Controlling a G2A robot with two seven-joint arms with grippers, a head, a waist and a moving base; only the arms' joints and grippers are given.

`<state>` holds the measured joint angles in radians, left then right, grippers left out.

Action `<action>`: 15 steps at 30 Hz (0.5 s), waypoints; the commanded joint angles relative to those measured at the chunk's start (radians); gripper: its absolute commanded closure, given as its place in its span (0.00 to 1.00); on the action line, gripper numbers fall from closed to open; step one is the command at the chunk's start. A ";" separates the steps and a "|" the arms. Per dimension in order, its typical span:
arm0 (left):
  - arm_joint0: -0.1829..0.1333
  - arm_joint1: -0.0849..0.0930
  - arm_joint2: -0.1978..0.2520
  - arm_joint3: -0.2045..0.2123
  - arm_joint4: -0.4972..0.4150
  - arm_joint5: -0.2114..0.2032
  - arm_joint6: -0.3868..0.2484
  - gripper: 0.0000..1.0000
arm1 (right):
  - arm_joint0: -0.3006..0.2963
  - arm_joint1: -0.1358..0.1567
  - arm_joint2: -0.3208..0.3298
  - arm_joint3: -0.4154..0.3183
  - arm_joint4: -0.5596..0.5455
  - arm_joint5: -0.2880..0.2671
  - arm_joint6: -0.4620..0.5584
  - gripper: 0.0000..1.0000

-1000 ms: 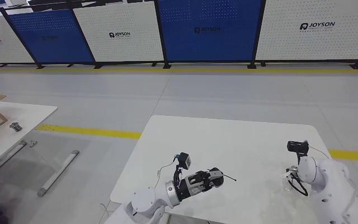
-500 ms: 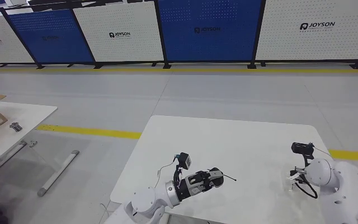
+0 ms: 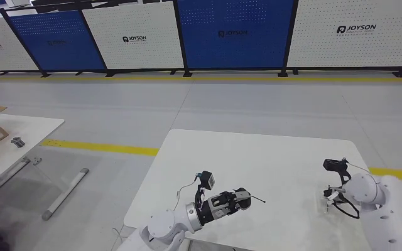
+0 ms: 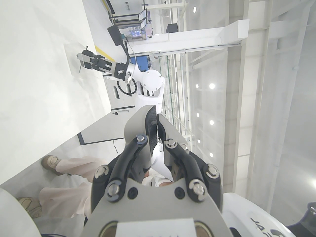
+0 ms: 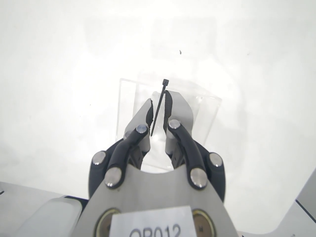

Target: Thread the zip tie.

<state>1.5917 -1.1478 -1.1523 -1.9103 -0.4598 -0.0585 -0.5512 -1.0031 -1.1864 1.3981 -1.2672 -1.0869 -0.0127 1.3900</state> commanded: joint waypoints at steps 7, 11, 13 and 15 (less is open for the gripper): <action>0.000 0.000 0.000 0.000 0.000 0.000 0.000 1.00 | -0.018 0.018 -0.013 -0.056 0.019 0.018 0.000 1.00; 0.000 0.000 0.000 0.000 0.000 0.000 0.000 1.00 | -0.067 0.030 0.003 -0.146 0.017 0.036 0.000 1.00; 0.000 0.000 0.000 0.000 0.000 0.000 0.000 1.00 | -0.097 0.036 0.020 -0.216 -0.005 0.060 -0.002 1.00; 0.000 0.000 0.000 0.000 0.000 0.000 0.000 1.00 | -0.157 0.041 0.045 -0.327 -0.043 0.104 -0.056 1.00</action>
<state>1.5917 -1.1478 -1.1523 -1.9103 -0.4598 -0.0585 -0.5512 -1.1254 -1.1475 1.4292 -1.5256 -1.1054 0.0646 1.3752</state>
